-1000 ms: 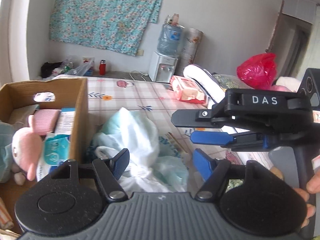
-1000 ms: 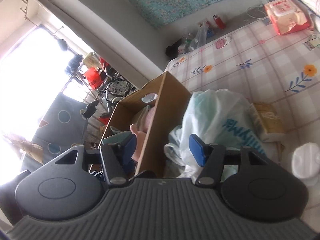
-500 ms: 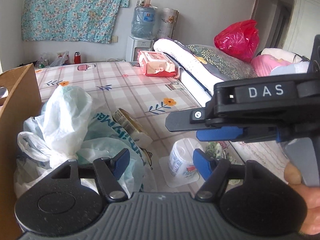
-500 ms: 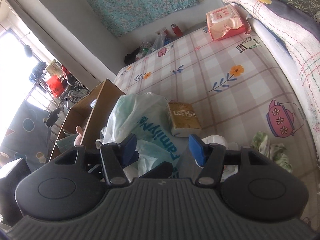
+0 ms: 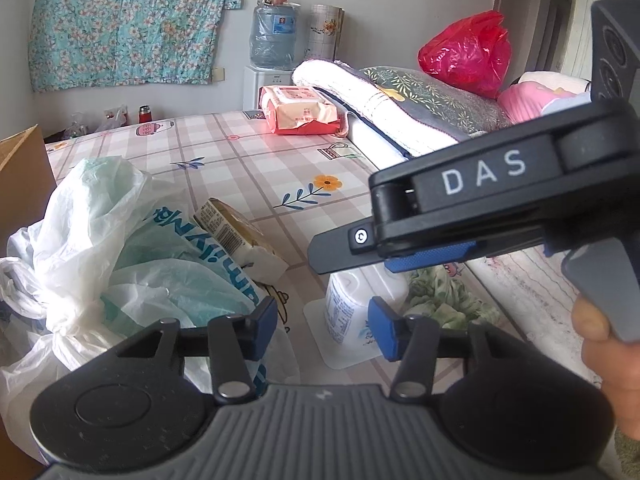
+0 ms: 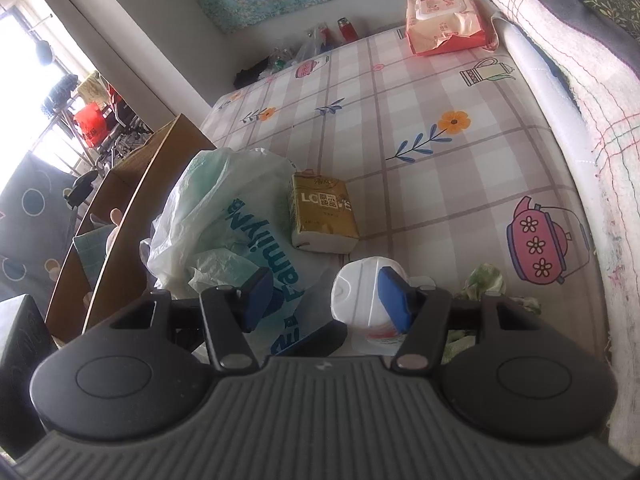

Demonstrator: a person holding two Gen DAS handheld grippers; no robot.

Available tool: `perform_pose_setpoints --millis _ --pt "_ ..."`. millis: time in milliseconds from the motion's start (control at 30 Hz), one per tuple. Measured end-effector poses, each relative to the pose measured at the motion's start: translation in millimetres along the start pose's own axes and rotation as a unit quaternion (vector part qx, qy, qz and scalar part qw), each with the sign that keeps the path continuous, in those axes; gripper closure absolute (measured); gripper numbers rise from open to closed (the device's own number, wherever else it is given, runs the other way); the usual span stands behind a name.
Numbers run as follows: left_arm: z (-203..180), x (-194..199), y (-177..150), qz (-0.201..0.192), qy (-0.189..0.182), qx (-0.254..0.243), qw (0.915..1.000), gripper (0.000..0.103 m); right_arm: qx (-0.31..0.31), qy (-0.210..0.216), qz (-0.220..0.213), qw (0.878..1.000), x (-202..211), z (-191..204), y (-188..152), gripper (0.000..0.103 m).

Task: Organize soft objects
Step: 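Withdraw from the box and reach the right tool to the white yogurt cup, then close the right tool on the white yogurt cup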

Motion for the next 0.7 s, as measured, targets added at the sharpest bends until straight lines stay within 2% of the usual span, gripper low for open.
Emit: perform_pose_setpoints --millis 100,267,433,700 --pt "-4 2 -1 -0.007 -0.002 -0.011 0.9999 0.059 0.01 -0.013 -0.002 1.0 2 1 2 0.045" --pt "-11 1 -5 -0.005 -0.012 -0.021 0.9997 0.059 0.029 -0.045 -0.005 0.999 7 -1 2 0.045" --pt "-16 -3 -10 0.009 -0.013 -0.027 0.9995 0.059 0.045 -0.073 0.019 0.996 -3 -8 0 0.045" --pt "-19 -5 -18 0.022 -0.009 -0.032 0.9992 0.059 0.072 -0.089 0.062 0.991 -22 -9 -7 0.045"
Point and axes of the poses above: each gripper's, at about its wrist camera, not at the fingertips, and x roughly against the way its jaws point, z to its left, y to its top, the point moved 6 cm from there along -x, roughly the way its jaws point, and after that the axes turned 14 degrees about y, right-handed, at the moved point
